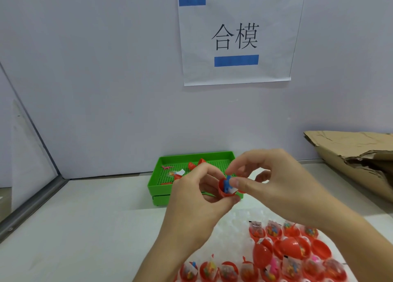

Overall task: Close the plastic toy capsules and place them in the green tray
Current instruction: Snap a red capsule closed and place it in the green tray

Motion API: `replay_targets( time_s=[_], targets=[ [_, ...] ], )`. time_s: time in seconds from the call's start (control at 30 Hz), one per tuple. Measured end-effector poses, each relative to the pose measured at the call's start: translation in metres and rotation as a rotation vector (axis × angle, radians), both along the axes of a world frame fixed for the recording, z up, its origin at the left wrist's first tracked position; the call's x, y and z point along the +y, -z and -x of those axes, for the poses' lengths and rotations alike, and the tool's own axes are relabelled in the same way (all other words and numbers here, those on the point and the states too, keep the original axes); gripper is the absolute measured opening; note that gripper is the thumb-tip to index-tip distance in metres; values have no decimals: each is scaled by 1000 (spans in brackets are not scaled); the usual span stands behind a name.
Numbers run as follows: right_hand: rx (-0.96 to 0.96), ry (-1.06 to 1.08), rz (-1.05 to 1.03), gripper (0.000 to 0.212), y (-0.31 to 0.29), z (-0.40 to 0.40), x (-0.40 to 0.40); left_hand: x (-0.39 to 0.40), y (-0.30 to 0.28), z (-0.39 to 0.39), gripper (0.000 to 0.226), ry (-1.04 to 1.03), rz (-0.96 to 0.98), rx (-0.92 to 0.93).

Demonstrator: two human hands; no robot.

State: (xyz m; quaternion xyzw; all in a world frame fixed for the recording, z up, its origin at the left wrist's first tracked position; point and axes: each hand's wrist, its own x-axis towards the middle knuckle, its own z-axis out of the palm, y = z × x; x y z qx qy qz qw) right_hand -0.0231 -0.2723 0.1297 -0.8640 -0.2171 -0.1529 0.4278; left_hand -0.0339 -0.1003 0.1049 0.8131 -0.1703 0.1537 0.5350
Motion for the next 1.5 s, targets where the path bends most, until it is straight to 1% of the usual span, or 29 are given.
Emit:
replay_targets(
  time_s=[0.17, 0.27, 0.37, 0.47, 0.57, 0.67, 1.07, 1.23, 1.33, 1.43, 1.5],
  targets=[
    [4, -81, -63, 8, -2, 4, 3, -2, -1, 0, 28, 15, 41, 6],
    [-68, -73, -110, 11, -6, 7, 2, 1, -2, -1, 29, 48, 133, 38],
    [-158, -27, -30, 28, -9, 8, -3, 3, -4, -1, 29, 81, 194, 54],
    [-169, -39, 61, 39, -9, 10, -4, 3, -5, -1, 29, 91, 201, 50],
    [-157, -57, 126, 46, -6, 9, -1, 3, -4, -1, 28, 112, 205, 55],
    [-148, -62, 146, 46, -5, 9, 0, 4, -4, -1, 29, 115, 204, 60],
    [-139, -51, 113, 41, -9, 9, -5, 4, -8, 0, 28, 100, 201, 54],
    [-138, -83, 61, 49, -9, 10, -5, 4, -6, 0, 30, 105, 199, 70],
    [-120, -106, 93, 52, -7, 11, -2, 3, -6, 0, 31, 102, 182, 69],
    [-120, -95, 104, 51, -7, 11, -2, 4, -6, 0, 31, 101, 175, 62],
    [-135, -60, 63, 47, -8, 9, -5, 5, -6, 0, 30, 92, 178, 56]
  ],
)
